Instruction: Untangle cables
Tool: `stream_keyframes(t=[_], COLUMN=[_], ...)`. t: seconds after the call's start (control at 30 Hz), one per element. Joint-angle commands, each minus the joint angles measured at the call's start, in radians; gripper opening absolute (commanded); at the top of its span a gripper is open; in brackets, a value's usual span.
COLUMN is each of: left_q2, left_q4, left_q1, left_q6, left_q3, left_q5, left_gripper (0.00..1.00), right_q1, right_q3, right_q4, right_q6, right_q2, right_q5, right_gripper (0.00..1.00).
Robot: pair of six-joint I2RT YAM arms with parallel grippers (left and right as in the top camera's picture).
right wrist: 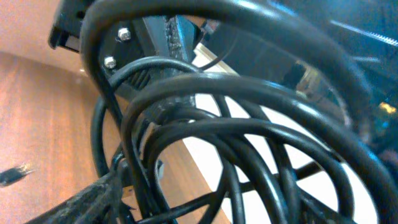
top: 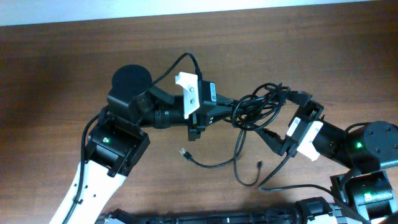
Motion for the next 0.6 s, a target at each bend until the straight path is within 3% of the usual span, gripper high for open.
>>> stream_keyframes(t=[0.0,0.03,0.1,0.13,0.23,0.27,0.3,0.33,0.4,0.57], left_q2=[-0.013,-0.013,-0.013,-0.013,-0.013,-0.013,-0.013,-0.013,-0.013,-0.013], left_q4=[0.031,0.030,0.025,0.014,-0.011,-0.016,-0.023,-0.033,-0.051,-0.063], left_q1=[-0.006,-0.006,-0.006,-0.006,-0.006,-0.006,-0.005,-0.005,-0.005,-0.005], left_q6=[0.027,0.027,0.011,-0.042,-0.076,-0.076,-0.076,-0.076,-0.076,-0.075], left_q3=[0.015,0.015,0.015,0.015,0.015,0.015,0.015,0.015,0.015,0.015], left_q5=[-0.010,-0.075,-0.174,-0.277,-0.376,-0.378,-0.386,-0.411,-0.424,-0.424], left_gripper=[0.00,0.00,0.01,0.10,0.47,0.64,0.88,0.99,0.99,0.99], right_q1=[0.002,0.002,0.002,0.002,0.002,0.002,0.002,0.002,0.002,0.002], right_q3=[0.006,0.006,0.006,0.006,0.006,0.006,0.006,0.006,0.006,0.006], right_q4=[-0.022,-0.033,-0.041,-0.051,-0.101,-0.124,-0.133,-0.140,-0.140,-0.153], right_q6=[0.005,0.005,0.005,0.005,0.005,0.011,0.074,0.124,0.204,0.460], right_q2=[0.002,0.002,0.002,0.002,0.002,0.002,0.002,0.002,0.002,0.002], right_q5=[-0.092,-0.100,-0.100,-0.100,-0.100,-0.099,-0.080,-0.066,-0.025,0.306], right_gripper=[0.47,0.32,0.11,0.04,0.04,0.04,0.04,0.04,0.04,0.04])
